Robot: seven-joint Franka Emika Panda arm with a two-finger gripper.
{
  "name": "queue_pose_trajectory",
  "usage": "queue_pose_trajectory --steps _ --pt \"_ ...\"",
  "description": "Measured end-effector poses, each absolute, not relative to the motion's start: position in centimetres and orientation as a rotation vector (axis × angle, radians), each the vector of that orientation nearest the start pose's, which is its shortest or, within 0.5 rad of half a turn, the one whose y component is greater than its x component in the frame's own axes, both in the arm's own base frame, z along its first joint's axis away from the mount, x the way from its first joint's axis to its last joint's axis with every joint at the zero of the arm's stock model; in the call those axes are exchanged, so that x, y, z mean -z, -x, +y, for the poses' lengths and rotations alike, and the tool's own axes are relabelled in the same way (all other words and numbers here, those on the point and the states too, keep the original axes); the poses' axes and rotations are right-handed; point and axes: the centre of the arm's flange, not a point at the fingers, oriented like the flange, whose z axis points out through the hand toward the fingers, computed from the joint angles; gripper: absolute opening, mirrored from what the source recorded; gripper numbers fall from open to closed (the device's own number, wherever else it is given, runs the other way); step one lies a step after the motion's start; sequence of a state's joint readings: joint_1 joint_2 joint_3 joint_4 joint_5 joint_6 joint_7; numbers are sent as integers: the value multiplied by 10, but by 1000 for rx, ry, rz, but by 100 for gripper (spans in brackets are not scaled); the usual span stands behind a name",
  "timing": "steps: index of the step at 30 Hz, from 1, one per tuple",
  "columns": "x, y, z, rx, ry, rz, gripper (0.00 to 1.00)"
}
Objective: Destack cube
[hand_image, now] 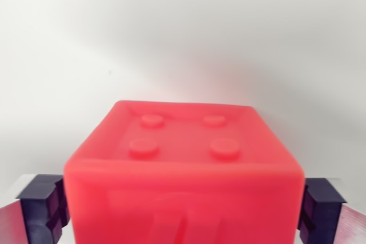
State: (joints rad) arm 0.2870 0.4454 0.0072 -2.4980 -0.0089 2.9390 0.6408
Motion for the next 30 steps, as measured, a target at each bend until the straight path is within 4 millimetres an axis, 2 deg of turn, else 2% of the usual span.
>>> queue_pose_trajectory --steps 18,30 --pt "-116 -435 133 -6 3097 529 100" --pt "-138 -436 133 -2 3097 529 100"
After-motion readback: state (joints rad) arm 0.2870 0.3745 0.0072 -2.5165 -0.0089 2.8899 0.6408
